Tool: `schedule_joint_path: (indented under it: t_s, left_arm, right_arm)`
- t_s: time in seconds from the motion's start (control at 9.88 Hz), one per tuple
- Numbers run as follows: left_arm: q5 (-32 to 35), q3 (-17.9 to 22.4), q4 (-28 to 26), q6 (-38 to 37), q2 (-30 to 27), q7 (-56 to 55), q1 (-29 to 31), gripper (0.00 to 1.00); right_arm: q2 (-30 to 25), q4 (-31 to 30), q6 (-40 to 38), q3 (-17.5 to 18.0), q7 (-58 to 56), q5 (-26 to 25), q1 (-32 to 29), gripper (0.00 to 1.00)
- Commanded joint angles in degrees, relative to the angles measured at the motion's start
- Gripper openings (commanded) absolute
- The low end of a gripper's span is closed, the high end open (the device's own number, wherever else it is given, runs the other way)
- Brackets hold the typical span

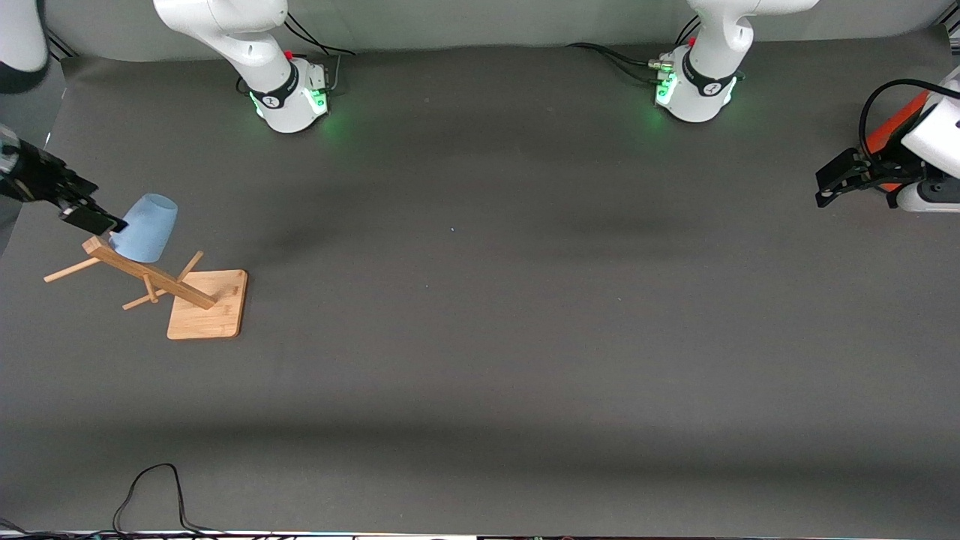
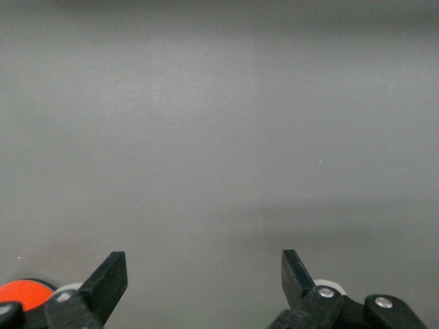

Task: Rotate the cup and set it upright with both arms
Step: 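Close the right gripper on the blue cup hanging on the stand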

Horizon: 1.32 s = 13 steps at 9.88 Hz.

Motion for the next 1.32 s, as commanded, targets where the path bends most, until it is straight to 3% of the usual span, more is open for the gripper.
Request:
schedule_joint_path:
  t_s: [0.0, 0.91, 1.01, 1.21]
  left_arm:
    - [-0.1, 0.0, 1.2, -1.3, 0.2, 0.0, -0.1, 1.00]
    - [-0.1, 0.0, 1.1, -1.4, 0.3, 0.1, 0.2, 1.00]
    - [-0.1, 0.1, 1.1, -1.4, 0.4, 0.1, 0.2, 1.00]
    - [-0.1, 0.1, 1.0, -1.4, 0.4, 0.1, 0.3, 1.00]
  right_arm:
    - [-4.1, -8.3, 6.9, -1.3, -5.1, -0.2, 0.4, 1.00]
    - [-0.5, -11.4, 15.6, -2.2, -6.2, 1.0, 2.0, 0.97]
    - [-0.5, -11.4, 15.6, -2.2, -6.4, 1.0, 2.0, 0.77]
    - [-0.5, -11.4, 15.5, -2.3, -6.5, 1.0, 2.0, 0.58]
